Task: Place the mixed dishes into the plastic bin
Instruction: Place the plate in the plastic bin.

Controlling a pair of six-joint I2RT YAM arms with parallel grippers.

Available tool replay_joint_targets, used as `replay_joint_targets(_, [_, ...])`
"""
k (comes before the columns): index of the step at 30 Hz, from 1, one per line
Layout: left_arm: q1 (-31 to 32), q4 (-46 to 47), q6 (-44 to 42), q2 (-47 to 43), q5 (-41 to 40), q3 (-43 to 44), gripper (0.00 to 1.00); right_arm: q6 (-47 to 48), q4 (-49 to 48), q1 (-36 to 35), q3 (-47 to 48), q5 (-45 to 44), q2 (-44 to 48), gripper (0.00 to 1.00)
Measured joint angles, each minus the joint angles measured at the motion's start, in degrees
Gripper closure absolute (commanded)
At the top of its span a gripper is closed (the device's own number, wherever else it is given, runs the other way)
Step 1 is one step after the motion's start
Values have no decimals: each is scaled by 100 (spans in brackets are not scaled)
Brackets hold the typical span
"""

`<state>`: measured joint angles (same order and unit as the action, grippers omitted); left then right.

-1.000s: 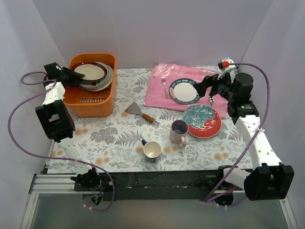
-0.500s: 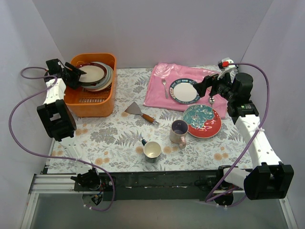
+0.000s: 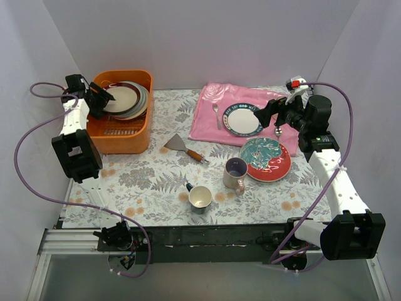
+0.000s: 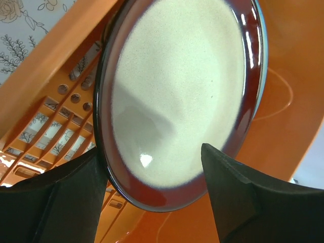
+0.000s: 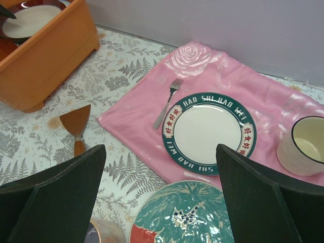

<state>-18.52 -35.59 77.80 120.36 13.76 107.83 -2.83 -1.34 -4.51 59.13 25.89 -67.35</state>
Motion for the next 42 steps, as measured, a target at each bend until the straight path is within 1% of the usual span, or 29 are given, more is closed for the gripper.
replay_joint_targets(11, [138, -363, -293, 31, -439, 57, 28, -7, -11, 0, 0, 20, 0, 4])
replay_joint_targets(14, [142, -461, -358, 31, -588, 96, 18, -20, -15, 0, 0, 33, 0, 4])
replay_joint_targets(16, [160, -503, -380, 31, -673, 153, 17, -24, -20, 0, 0, 48, 0, 4])
replay_joint_targets(27, [170, -813, -387, 31, -866, 400, 17, -26, -83, 39, -92, 151, 2, 4])
replay_joint_targets(36, [184, -903, -363, 103, -737, 778, 17, -22, -101, 83, -94, 173, 26, 3])
replay_joint_targets(42, [188, -896, -341, 118, -621, 787, 17, 2, -98, 142, -94, 175, 79, 3])
